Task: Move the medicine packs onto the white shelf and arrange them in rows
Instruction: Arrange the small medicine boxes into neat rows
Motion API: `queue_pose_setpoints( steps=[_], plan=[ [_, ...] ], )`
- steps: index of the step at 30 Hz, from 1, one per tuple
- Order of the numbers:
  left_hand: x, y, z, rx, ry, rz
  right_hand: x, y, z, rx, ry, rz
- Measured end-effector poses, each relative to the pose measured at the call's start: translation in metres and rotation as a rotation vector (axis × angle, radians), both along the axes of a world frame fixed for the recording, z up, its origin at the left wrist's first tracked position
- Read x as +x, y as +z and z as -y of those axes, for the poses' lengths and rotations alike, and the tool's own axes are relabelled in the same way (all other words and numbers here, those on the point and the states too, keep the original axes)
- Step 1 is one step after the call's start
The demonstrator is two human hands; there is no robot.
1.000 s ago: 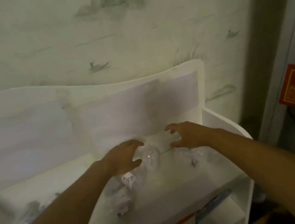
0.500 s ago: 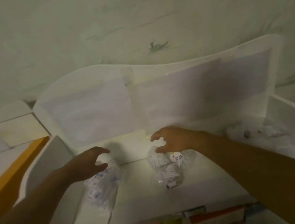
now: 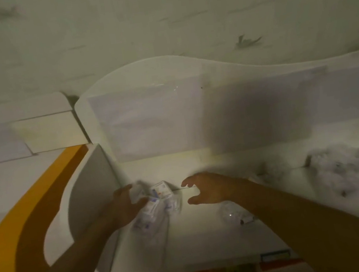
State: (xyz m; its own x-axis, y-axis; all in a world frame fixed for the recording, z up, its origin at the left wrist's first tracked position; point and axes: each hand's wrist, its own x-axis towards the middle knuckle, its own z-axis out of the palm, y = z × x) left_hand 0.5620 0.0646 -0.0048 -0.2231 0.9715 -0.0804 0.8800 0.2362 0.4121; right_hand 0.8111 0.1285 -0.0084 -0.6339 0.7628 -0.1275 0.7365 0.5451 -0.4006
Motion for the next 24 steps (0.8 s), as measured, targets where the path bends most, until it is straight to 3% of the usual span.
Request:
queue_pose_setpoints(
  steps=[6,9,11,15,24],
  plan=[
    [-0.035,-0.04,-0.015,-0.031,0.019,0.356,-0.06,-0.027,0.0,0.045,0.054,0.003],
    [-0.018,-0.038,-0.005,-0.035,0.052,0.645,-0.083,-0.043,-0.003,0.062,0.054,0.005],
    [-0.009,-0.046,-0.005,-0.009,0.067,0.74,-0.091,-0.051,-0.003,0.059,0.05,0.01],
    [-0.003,-0.059,-0.008,0.056,0.096,0.773,-0.092,-0.057,-0.006,0.074,0.062,0.039],
    [0.036,-0.052,-0.009,-0.004,0.02,0.803,-0.05,-0.053,-0.005,0.096,0.05,0.021]
  ],
)
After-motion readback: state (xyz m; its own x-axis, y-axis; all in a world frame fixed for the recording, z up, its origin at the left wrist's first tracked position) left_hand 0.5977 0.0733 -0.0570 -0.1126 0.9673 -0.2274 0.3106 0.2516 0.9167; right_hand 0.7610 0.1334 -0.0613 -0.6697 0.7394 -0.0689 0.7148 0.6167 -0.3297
